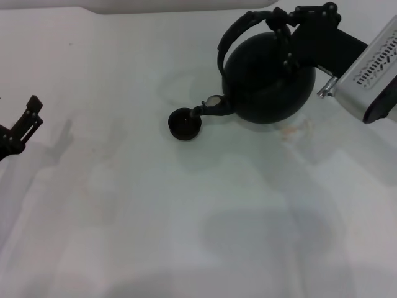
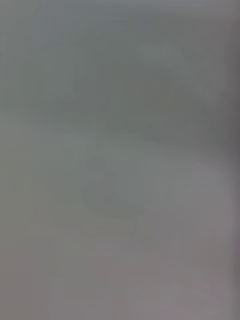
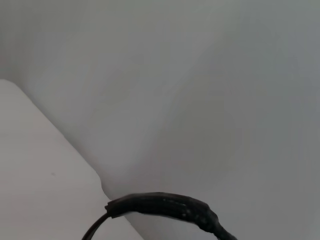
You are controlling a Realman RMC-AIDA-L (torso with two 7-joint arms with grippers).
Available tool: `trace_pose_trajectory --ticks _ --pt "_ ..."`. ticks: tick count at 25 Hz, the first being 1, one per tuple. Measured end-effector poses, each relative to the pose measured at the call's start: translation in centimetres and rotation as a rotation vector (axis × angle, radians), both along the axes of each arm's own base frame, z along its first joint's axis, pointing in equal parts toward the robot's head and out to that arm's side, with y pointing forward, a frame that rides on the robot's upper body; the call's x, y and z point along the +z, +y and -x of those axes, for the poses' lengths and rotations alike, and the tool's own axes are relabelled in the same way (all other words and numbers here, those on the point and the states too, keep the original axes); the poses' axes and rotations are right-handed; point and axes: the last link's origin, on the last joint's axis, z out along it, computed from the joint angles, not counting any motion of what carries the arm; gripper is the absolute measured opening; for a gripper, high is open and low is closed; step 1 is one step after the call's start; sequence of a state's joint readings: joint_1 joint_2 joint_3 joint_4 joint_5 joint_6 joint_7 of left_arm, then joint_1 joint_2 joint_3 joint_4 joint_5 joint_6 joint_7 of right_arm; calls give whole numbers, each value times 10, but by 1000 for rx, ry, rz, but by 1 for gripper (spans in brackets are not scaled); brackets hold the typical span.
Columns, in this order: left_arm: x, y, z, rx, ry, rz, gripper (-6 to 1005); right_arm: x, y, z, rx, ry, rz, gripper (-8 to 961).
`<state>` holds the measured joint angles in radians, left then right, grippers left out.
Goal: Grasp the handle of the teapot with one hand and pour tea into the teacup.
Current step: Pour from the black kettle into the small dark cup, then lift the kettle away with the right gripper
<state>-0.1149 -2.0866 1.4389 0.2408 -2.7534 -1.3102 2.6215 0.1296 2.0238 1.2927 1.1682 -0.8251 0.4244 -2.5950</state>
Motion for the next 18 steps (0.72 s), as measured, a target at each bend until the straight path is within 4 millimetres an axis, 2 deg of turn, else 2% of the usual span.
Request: trace_pose_trajectory --ticks 18 --pt "1 1 0 -1 12 -13 876 -10 4 11 29 -122 -24 108"
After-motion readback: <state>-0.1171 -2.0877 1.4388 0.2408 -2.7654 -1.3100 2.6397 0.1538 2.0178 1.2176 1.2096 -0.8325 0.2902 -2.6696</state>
